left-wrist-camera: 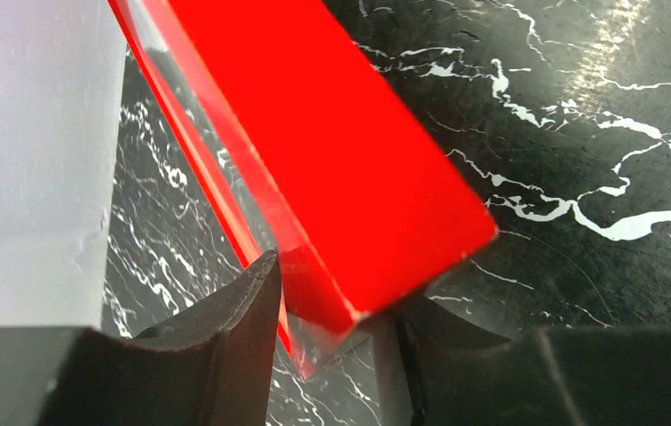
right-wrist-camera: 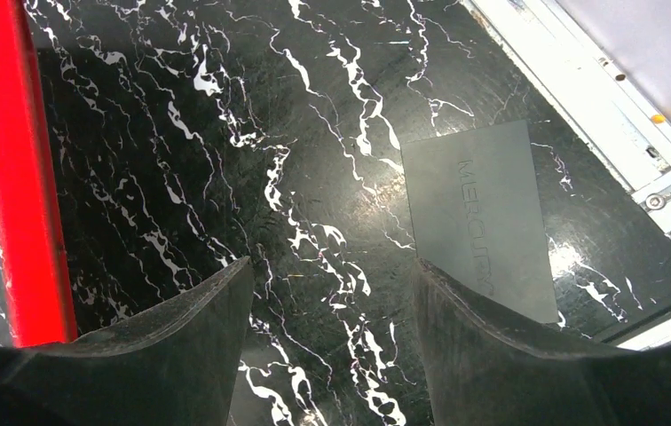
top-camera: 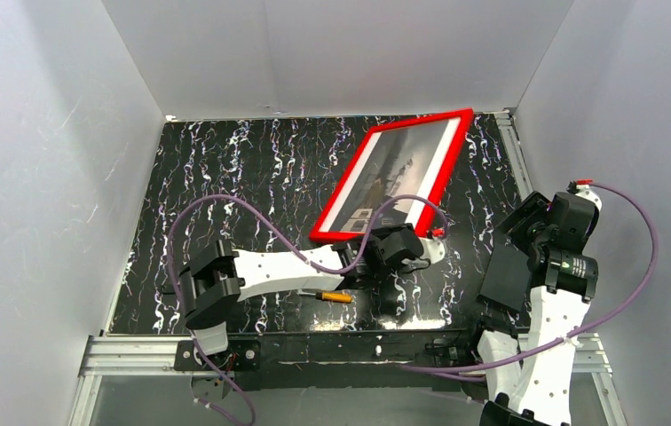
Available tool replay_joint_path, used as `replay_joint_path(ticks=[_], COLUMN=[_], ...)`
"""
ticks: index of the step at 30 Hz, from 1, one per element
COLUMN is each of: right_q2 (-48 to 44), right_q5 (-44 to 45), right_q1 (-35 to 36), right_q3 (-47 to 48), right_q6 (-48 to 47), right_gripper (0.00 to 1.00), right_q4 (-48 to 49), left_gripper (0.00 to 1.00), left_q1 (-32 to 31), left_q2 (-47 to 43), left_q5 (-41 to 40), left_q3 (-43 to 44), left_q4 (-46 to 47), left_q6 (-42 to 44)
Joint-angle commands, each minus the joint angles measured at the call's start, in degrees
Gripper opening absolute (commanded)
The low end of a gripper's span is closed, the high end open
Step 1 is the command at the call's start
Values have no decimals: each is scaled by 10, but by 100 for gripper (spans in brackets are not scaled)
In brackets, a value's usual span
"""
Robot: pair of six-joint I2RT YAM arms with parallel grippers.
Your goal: Take the photo out of the frame
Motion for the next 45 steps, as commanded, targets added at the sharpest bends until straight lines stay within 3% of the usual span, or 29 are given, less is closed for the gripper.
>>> replay_joint_path(ticks=[1, 8, 16, 22, 30, 36, 41, 45], right_q2=[-17, -26, -33, -29, -23, -17, -17, -13], right_q5=[26, 43, 23, 5, -17, -35, -42, -52], right_q1=[1, 1, 1, 1, 1, 1, 1, 1], right_q3=[17, 41, 21, 7, -9, -20, -32, -37], right_q6=[-5, -12, -14, -10, -2, 5, 7, 5], right_gripper=[73, 74, 74, 74, 74, 73, 73, 73], right_q4=[2, -19, -7, -2, 10, 19, 27, 28], left_gripper=[0, 0, 0, 0, 0, 0, 0, 0], left_q1=[3, 16, 67, 147, 263, 341, 444, 484], left_q2=[-65, -123, -227, -307, -439, -516, -530, -538], left_q5=[-28, -36, -14, 1, 22, 31, 113, 154], left_q3=[44, 52, 3, -65, -200, -263, -302, -345], left_q4=[-101, -115, -86, -90, -99, -124, -163, -168], left_q6=[-154, -215, -328, -432, -635, -721, -823, -880])
